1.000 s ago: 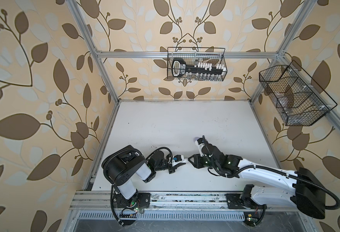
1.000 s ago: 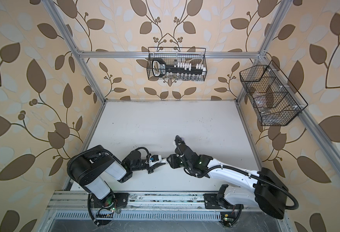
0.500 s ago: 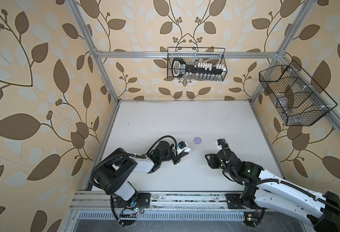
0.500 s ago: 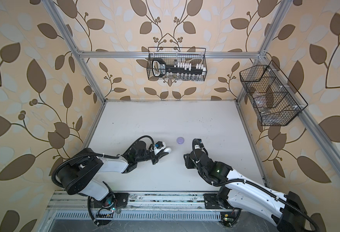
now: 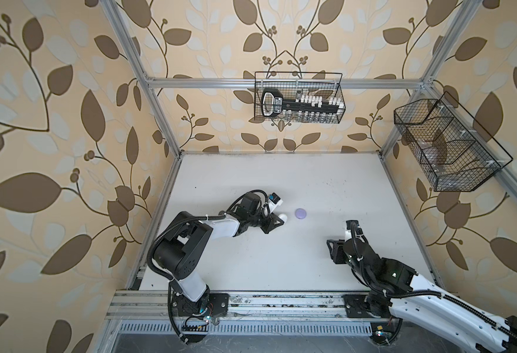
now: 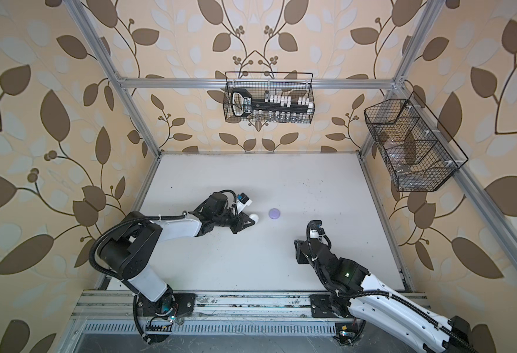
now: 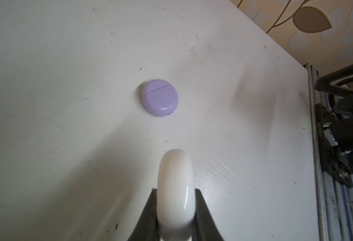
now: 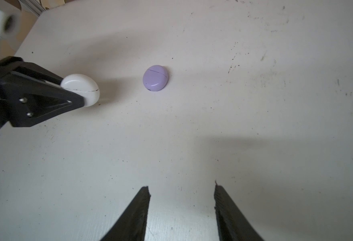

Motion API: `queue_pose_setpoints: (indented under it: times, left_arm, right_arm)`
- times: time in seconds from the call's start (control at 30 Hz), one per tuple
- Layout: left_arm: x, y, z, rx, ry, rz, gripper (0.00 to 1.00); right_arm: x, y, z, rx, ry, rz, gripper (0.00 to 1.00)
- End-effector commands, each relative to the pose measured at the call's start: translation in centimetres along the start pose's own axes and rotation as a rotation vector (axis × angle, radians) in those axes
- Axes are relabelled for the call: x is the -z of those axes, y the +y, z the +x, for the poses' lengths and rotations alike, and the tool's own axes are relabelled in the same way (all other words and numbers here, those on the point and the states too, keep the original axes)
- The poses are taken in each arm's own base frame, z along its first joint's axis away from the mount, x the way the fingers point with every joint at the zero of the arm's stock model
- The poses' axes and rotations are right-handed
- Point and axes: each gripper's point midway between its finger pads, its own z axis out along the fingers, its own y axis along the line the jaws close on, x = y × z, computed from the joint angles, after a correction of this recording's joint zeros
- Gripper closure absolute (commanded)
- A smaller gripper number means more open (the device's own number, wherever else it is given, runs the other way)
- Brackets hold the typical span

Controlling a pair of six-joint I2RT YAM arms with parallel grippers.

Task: Insert wireless bluetooth earbuds into charging case
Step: Place the charging case at the center of the table.

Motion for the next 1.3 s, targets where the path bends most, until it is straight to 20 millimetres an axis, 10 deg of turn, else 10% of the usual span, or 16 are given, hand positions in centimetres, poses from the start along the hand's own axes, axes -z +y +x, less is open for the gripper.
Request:
queue_pose_setpoints:
  times: [0.0,0.6,1.27]
  left_arm:
    - [-0.6,-0.3,0.1,0.147,0.058,0.086,0.96]
    - [-2.6,4.0,2.0,0.475,0.270,0.056,0.94]
    - [-1.5,5.6,4.1,0.559,0.402,0.018,0.60]
  right_arm:
    - [-0.2,-0.9,0.4,0.024,0.001,0.034,0.48]
    - [-0.4,-0.8,0.4,0.042,0.000,0.046,0.48]
    - [-0.1,-0.6,0.4,0.053,-0.015,0.038,0.48]
